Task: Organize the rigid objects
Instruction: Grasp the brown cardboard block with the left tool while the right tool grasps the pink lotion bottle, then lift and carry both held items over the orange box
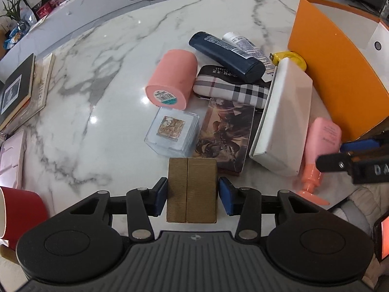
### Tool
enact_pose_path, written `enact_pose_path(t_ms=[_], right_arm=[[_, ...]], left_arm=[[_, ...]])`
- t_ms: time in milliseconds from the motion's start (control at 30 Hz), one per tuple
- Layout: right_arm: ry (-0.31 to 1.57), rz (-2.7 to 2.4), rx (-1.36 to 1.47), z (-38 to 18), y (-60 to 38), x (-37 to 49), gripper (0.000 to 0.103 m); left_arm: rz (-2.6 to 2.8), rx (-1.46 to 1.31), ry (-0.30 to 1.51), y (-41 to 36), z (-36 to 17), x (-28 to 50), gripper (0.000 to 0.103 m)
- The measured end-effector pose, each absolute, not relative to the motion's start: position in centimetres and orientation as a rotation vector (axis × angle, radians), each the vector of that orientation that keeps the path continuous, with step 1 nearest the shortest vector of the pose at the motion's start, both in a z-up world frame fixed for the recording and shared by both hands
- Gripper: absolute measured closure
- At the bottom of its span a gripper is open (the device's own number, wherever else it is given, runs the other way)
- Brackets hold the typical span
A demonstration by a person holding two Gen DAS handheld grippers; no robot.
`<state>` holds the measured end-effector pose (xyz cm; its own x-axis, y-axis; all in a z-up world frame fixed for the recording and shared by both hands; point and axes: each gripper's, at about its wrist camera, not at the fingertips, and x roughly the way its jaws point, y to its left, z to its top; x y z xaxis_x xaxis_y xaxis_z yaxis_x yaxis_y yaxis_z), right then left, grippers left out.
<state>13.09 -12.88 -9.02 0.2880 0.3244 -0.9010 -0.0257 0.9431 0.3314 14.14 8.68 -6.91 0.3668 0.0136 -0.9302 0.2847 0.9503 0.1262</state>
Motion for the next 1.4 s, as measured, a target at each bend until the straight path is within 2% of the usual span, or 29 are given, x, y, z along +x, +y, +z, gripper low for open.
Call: enact_pose_path(t_ms=[233, 533, 667, 833, 1400], right_arm=[[1.238, 0.169, 0.303, -9.7, -12.1, 14.1, 0.045], [1.253, 0.192, 0.293, -10.8, -12.4, 13.7, 0.053], [1.249, 0.222, 0.261, -10.3, -12.5, 13.0, 0.059], [1.268, 0.291, 0.295, -9.7, -13.3, 12.1, 0.061], [1.044, 0.414, 0.341, -0.2, -18.3, 9.8, 0.061]], left_arm=[[-0.164, 0.249, 1.193, 9.3, -7.1, 14.3, 0.050], [-0.162, 0.281, 1.235, 9.0, -8.1, 14.5, 0.049], [-0.146, 0.282, 1.201, 9.0, -7.4, 14.1, 0.050], [-0.134, 0.205, 1.154, 9.3, -6.0, 13.3, 0.051], [-0.241, 0.049, 0.937, 3.1, 1.4, 11.0, 0.052]])
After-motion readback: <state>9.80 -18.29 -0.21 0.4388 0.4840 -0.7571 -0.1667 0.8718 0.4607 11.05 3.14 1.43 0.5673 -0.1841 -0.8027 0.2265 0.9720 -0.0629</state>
